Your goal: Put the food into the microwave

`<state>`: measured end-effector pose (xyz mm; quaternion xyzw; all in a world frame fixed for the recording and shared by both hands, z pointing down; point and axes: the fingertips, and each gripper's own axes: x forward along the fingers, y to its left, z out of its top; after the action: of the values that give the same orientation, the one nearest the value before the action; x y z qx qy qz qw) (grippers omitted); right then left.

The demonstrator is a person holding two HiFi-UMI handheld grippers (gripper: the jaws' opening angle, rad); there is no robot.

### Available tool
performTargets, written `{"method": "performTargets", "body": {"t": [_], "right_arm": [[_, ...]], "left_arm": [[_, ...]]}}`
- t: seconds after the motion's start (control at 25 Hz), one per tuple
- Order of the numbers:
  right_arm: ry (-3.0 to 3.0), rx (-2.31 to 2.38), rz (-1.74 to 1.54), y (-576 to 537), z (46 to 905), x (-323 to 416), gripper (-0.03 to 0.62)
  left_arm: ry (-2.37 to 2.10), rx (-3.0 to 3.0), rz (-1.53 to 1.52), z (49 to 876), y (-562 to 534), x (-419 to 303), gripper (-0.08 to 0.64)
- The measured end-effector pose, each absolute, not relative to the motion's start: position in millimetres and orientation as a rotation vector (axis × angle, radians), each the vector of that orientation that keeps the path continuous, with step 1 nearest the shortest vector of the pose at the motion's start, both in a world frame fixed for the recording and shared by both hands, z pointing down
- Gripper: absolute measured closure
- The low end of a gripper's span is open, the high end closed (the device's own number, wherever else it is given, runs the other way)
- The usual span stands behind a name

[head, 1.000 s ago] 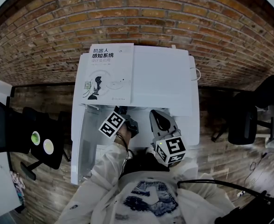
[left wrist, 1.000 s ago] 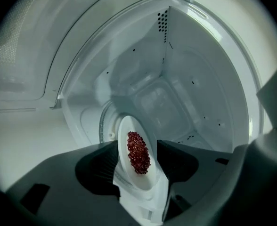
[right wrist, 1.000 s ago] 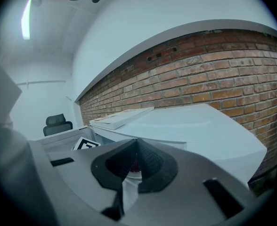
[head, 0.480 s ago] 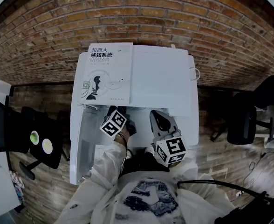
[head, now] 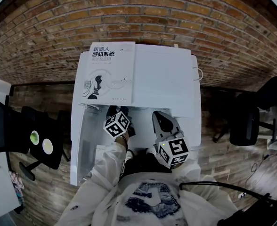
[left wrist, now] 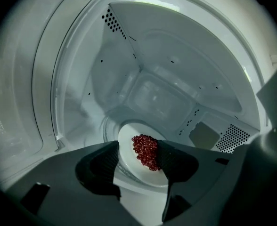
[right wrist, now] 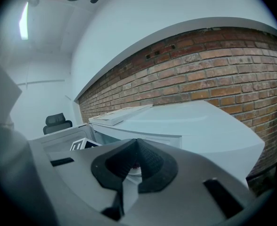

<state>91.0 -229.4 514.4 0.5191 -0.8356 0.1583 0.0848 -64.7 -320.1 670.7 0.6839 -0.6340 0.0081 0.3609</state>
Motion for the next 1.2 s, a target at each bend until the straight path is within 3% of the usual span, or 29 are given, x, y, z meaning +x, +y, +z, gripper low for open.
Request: {"method": "performTargets", "body": {"t": [0.72,1.2], "right_arm": [[-2.482,1.569,0.467,-213.9,511.4,92.7,0.580],[-2.465,1.641,0.461,-187.6,507.8,103.4,0.580]], "left_arm": [[-1.665,1.865,0.100,658.5,-314.5,-75.9,0.313],[-1.656,2.068,0.133,604.0,-269.1,-78.0,0.316]]}}
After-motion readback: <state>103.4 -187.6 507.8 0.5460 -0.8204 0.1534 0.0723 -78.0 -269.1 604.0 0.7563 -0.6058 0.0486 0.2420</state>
